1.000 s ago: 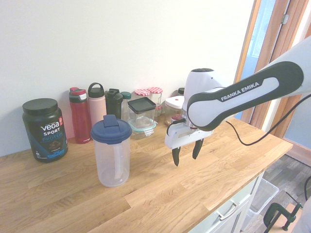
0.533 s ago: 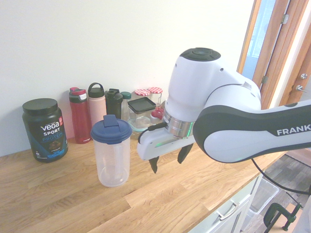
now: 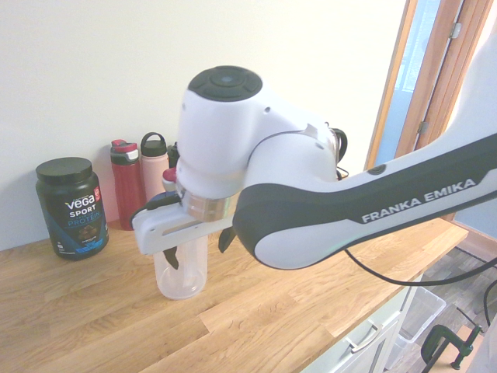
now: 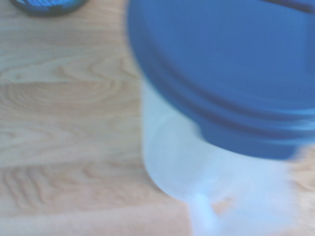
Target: Pour me some water
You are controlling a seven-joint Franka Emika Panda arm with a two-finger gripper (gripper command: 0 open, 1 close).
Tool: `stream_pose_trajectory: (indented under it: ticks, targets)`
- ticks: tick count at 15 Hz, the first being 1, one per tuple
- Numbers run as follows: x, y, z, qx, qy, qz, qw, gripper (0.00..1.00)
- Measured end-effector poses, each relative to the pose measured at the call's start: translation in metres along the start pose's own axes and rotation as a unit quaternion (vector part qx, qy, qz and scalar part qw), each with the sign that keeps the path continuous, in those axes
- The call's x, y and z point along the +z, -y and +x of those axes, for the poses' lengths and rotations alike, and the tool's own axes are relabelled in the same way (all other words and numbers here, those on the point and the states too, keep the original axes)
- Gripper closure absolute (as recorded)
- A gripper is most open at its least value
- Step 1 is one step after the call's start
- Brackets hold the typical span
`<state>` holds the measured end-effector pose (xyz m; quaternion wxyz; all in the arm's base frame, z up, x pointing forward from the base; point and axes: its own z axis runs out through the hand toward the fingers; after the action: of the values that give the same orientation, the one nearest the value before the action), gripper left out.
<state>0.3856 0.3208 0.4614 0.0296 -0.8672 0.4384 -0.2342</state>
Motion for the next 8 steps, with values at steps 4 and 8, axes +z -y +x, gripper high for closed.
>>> stream_pose_trajectory:
  ticks: [4,8]
  targets:
    - [0.023,0.023,0.005,0.017,-0.010,-0.006,1.000,1.00]
    - [0.029,0.021,0.008,0.030,-0.007,-0.010,0.999,1.00]
